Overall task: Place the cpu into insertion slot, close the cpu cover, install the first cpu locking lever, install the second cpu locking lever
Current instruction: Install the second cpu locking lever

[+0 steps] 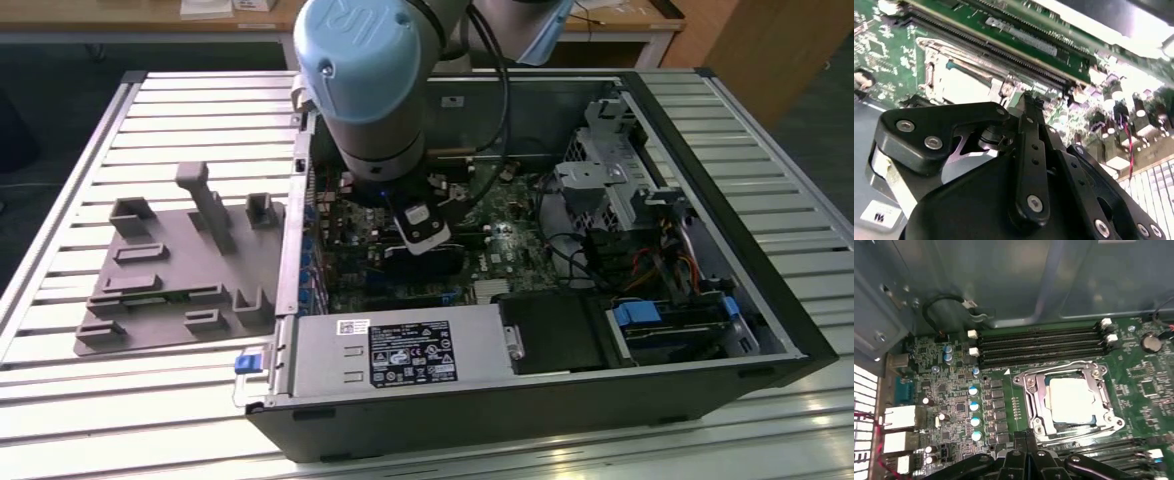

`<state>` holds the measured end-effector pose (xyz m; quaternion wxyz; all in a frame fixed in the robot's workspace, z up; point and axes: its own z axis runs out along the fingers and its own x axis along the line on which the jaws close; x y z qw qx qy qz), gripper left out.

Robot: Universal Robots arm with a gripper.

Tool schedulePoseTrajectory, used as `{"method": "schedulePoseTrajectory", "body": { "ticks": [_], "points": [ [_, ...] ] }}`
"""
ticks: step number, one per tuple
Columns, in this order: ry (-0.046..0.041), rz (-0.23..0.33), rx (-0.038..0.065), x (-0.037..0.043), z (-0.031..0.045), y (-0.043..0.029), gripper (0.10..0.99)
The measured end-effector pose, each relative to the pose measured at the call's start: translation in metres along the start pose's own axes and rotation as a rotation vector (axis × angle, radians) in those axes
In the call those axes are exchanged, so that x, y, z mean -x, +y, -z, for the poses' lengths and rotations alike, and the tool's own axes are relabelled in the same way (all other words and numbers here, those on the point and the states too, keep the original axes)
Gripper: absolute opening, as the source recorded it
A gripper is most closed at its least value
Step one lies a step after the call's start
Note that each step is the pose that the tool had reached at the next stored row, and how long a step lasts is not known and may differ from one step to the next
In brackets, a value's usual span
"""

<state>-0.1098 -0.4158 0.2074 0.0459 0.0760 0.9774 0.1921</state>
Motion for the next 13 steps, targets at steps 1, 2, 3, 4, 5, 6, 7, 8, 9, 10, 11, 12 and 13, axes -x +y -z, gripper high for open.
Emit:
{"method": "schedulePoseTrajectory", "body": {
  "ticks": [1,2,3,4,5,6,7,8,9,10,11,12,13],
  "points": [
    [-0.0008,0.0,-0.005,0.0002,0.0021,0.0009,0.106],
    [-0.0021,0.0,-0.011,0.0005,0.0037,0.0017,0.106],
    [-0.0033,0.0,-0.018,0.0011,0.0049,0.0023,0.106],
    [-0.0047,0.0,-0.026,0.002,0.0056,0.0026,0.106],
    [-0.0061,0.0,-0.033,0.0036,0.0057,0.003,0.106],
    [-0.007,-0.001,-0.037,0.0056,0.0055,0.0033,0.106],
    [-0.0075,-0.002,-0.04,0.0079,0.0053,0.0036,0.106],
    [-0.0079,-0.002,-0.042,0.0103,0.005,0.0039,0.106],
    [-0.0083,-0.003,-0.044,0.0127,0.0047,0.0042,0.106],
    [-0.0087,-0.003,-0.046,0.0148,0.0044,0.0045,0.106],
    [-0.0092,-0.003,-0.049,0.0167,0.0041,0.0051,0.106],
    [-0.0097,-0.003,-0.052,0.0184,0.0037,0.0057,0.106],
    [-0.0103,-0.003,-0.055,0.0203,0.0032,0.0064,0.106]
  ]
}}
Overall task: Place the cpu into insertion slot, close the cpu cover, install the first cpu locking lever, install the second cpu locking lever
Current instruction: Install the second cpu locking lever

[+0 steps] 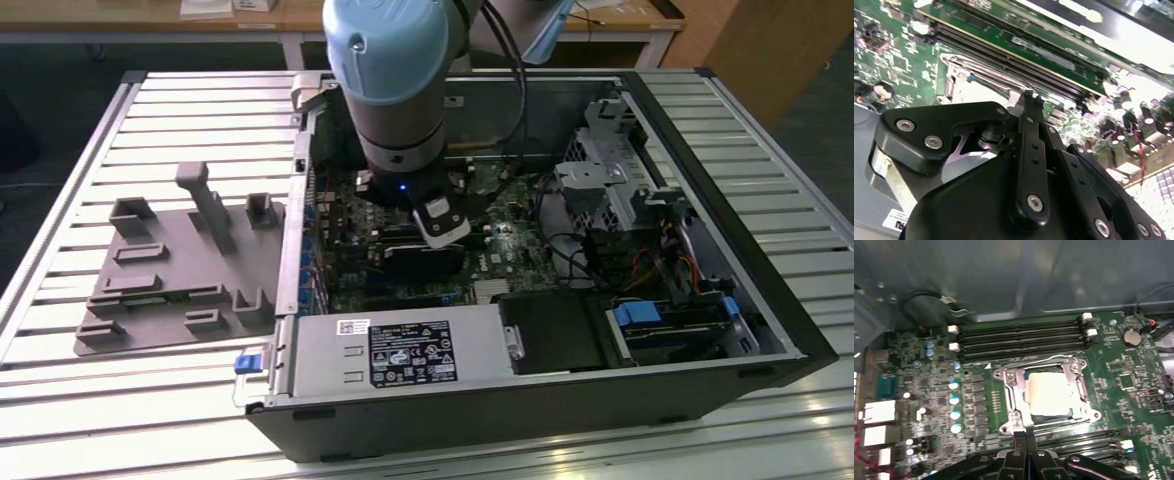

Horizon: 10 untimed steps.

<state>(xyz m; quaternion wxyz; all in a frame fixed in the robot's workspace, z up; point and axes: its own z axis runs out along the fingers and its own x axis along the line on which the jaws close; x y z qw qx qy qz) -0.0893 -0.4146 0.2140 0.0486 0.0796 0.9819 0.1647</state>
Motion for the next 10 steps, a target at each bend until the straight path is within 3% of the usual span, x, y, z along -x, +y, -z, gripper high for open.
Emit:
{"method": "schedulePoseTrajectory", "body": {
  "ticks": [7,10],
  "points": [
    [-0.0033,0.001,-0.024,0.0122,-0.0027,0.0055,0.106],
    [-0.005,0.003,-0.043,0.0145,-0.0048,0.0105,0.106]
  ]
}}
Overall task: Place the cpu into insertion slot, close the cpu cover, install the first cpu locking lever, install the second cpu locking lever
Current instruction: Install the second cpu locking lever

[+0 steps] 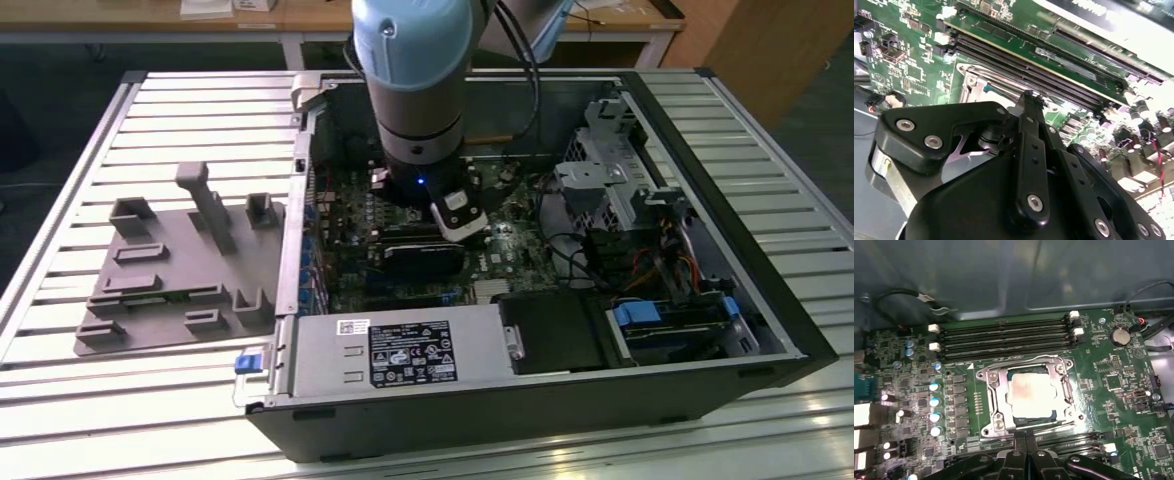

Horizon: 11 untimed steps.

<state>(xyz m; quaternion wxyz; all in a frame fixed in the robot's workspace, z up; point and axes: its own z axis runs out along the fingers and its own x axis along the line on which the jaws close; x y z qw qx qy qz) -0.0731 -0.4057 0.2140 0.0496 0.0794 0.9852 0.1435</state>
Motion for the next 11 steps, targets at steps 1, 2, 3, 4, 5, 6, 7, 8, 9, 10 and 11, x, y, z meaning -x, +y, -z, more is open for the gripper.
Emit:
{"method": "schedulePoseTrajectory", "body": {
  "ticks": [1,2,3,4,5,6,7,8,9,10,11],
  "points": [
    [-0.0004,0.001,-0.006,0.0007,-0.0005,0.0017,0.106],
    [-0.0008,0.001,-0.012,0.0017,-0.0011,0.0031,0.106],
    [-0.0011,0.002,-0.016,0.0028,-0.0015,0.0044,0.106],
    [-0.0012,0.002,-0.019,0.0043,-0.002,0.0056,0.106],
    [-0.0013,0.002,-0.022,0.0059,-0.0026,0.0068,0.106],
    [-0.0012,0.003,-0.025,0.0077,-0.0031,0.0082,0.106],
    [-0.0012,0.003,-0.028,0.0092,-0.0037,0.0097,0.106],
    [-0.0013,0.003,-0.031,0.0101,-0.0045,0.0118,0.106],
    [-0.0015,0.003,-0.035,0.0106,-0.0053,0.0143,0.106],
    [-0.0019,0.004,-0.04,0.0108,-0.0062,0.0171,0.106],
    [-0.0025,0.004,-0.044,0.0108,-0.0071,0.0199,0.106]
  ]
}}
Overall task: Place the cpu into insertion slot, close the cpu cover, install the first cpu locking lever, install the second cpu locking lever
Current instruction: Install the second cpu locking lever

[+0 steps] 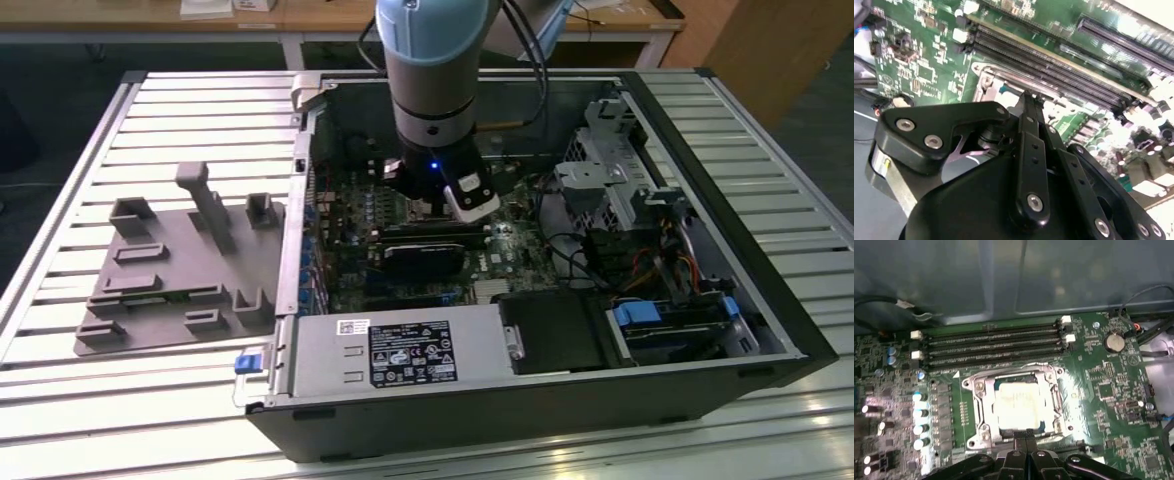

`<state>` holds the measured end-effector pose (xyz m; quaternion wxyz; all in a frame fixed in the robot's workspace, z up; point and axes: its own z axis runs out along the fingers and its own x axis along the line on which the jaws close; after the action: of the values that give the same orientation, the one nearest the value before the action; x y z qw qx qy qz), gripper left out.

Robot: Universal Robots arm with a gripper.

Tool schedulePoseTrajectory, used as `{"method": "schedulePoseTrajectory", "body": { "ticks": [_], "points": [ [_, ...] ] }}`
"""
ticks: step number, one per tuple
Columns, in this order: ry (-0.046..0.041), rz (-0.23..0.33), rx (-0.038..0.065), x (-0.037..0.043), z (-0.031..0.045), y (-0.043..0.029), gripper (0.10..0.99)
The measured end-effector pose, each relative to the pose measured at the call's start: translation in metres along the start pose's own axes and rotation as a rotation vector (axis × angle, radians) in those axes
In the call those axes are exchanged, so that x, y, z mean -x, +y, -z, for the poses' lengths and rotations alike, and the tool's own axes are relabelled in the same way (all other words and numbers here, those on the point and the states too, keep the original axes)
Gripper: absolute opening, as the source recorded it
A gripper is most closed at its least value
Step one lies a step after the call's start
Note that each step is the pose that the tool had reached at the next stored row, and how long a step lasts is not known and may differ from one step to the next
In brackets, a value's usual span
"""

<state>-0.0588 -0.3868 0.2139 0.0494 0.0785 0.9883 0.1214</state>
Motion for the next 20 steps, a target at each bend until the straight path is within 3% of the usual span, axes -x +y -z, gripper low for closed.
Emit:
{"method": "schedulePoseTrajectory", "body": {
  "ticks": [10,15,20],
  "points": [
    [-0.0036,0.007,-0.071,0.0033,-0.0066,0.0218,0.106],
    [-0.0036,0.007,-0.074,0.0023,-0.0093,0.0324,0.106],
    [-0.0035,0.007,-0.074,0.0025,-0.0048,0.0352,0.106]
  ]
}}
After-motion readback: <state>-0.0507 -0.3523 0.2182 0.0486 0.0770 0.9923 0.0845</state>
